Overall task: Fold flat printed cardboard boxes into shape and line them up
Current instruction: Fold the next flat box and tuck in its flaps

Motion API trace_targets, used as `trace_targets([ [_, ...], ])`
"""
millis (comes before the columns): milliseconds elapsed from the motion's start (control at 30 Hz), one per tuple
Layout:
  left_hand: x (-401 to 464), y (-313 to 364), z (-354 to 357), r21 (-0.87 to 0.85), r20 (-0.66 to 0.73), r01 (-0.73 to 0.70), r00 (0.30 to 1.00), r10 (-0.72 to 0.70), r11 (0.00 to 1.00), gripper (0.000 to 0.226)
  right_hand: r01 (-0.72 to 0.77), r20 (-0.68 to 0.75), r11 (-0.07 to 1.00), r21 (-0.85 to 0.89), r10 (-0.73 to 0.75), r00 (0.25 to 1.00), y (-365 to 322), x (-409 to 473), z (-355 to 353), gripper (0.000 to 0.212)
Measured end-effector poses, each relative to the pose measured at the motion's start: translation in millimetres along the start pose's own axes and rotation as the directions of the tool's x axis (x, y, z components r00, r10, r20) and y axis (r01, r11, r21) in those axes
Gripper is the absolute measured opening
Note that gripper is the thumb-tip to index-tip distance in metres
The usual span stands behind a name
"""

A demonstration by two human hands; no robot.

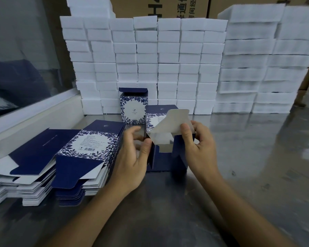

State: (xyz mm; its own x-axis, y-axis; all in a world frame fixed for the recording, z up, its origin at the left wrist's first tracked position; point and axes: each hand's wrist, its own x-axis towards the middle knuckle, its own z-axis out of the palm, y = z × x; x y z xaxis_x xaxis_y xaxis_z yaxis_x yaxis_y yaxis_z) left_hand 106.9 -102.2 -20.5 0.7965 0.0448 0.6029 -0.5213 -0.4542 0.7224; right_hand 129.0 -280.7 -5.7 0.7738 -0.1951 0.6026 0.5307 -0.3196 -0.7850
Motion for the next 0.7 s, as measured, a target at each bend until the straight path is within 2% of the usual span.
trace_targets([
  [67, -1.6, -8.4, 0.5, 0.136, -0.001, -0.002, 1.0, 0.002, 0.991, 0.051, -0.018, 0.008, 0.999, 0.027, 0.018, 1.0, -3.0, -1.1, 0.8, 0.053],
  [133, -1.6, -14.2, -0.5, 0.21, -0.003, -0.026, 1.0, 0.027, 0.977, 0.054, -0.02, 0.009, 0.999, 0.044, 0.02, 1.0, -5.6, -2.4, 1.9, 0.041],
  [200, -0.4, -15.2, -0.8, 0.259, -0.02, -0.065, 0.997, 0.072, 0.964, 0.048, -0.007, 0.001, 0.998, 0.055, 0.007, 1.0, -8.0, -3.3, 2.5, 0.028],
  [300, 2.4, -14.3, -3.7, 0.304, -0.033, -0.119, 0.99, 0.135, 0.945, 0.037, -0.006, -0.01, 0.995, 0.098, 0.007, 1.0, -9.9, -4.5, 3.9, 0.027],
  [533, 5.1, -18.8, -5.4, 0.287, -0.077, -0.124, 0.985, 0.152, 0.95, 0.031, 0.018, 0.017, 0.994, 0.108, -0.02, 1.0, -4.0, -4.8, 4.9, 0.016],
  [633, 5.0, -22.7, -7.2, 0.26, -0.106, -0.049, 0.991, 0.079, 0.964, 0.042, 0.044, 0.049, 0.997, 0.061, -0.047, 0.998, -0.6, -5.1, 5.2, 0.02],
  [700, 5.0, -24.3, -10.0, 0.224, -0.104, 0.012, 0.995, 0.012, 0.974, 0.041, 0.057, 0.052, 0.997, 0.048, -0.06, 0.997, 0.7, -5.1, 5.1, 0.023],
])
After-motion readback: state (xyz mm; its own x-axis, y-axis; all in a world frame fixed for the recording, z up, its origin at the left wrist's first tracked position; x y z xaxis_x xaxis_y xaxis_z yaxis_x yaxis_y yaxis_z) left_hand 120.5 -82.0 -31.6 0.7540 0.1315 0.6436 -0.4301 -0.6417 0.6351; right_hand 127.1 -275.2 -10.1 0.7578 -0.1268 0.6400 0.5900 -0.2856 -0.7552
